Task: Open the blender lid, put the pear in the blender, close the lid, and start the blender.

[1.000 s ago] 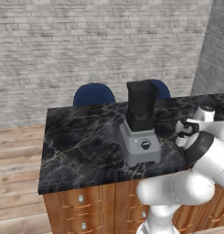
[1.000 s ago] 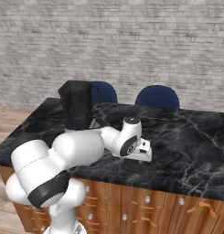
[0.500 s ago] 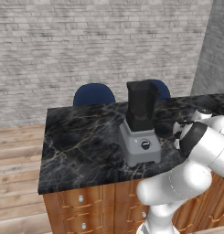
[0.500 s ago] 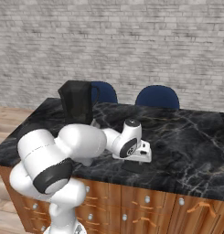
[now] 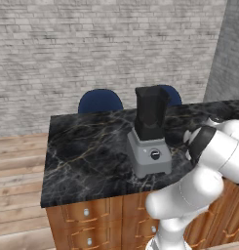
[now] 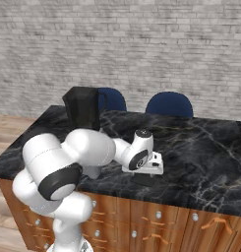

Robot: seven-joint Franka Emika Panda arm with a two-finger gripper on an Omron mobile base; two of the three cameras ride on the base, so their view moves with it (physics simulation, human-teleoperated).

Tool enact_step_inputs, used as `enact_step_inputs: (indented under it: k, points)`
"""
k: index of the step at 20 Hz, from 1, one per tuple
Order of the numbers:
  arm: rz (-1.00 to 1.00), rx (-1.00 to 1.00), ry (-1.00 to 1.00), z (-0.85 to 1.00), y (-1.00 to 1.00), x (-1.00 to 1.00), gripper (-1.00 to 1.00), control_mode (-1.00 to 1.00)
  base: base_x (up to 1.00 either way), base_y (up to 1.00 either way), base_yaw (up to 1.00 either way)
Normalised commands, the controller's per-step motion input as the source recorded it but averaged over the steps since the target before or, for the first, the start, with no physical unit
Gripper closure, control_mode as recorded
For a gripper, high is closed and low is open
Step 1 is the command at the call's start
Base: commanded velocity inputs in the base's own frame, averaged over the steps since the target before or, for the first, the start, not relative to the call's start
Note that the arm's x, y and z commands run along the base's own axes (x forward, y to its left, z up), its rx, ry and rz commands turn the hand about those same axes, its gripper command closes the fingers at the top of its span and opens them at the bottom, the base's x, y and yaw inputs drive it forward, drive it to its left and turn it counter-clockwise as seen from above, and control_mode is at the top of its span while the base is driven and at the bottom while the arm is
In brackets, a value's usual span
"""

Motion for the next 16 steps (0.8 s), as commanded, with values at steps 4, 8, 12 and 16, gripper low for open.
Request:
enact_step_inputs:
  k: [4, 8, 12, 16]
  points:
    - [0.04, 0.00, 0.00, -0.07, 0.00, 0.12, -1.00, -1.00, 0.00, 0.00, 0.00]
    - [0.05, 0.00, 0.00, -0.10, 0.00, 0.11, -1.00, -1.00, 0.00, 0.00, 0.00]
    - [0.05, 0.00, 0.00, -0.24, 0.00, 0.03, -1.00, -1.00, 0.00, 0.00, 0.00]
    - [0.05, 0.00, 0.00, -0.27, 0.00, 0.02, -1.00, -1.00, 0.00, 0.00, 0.00]
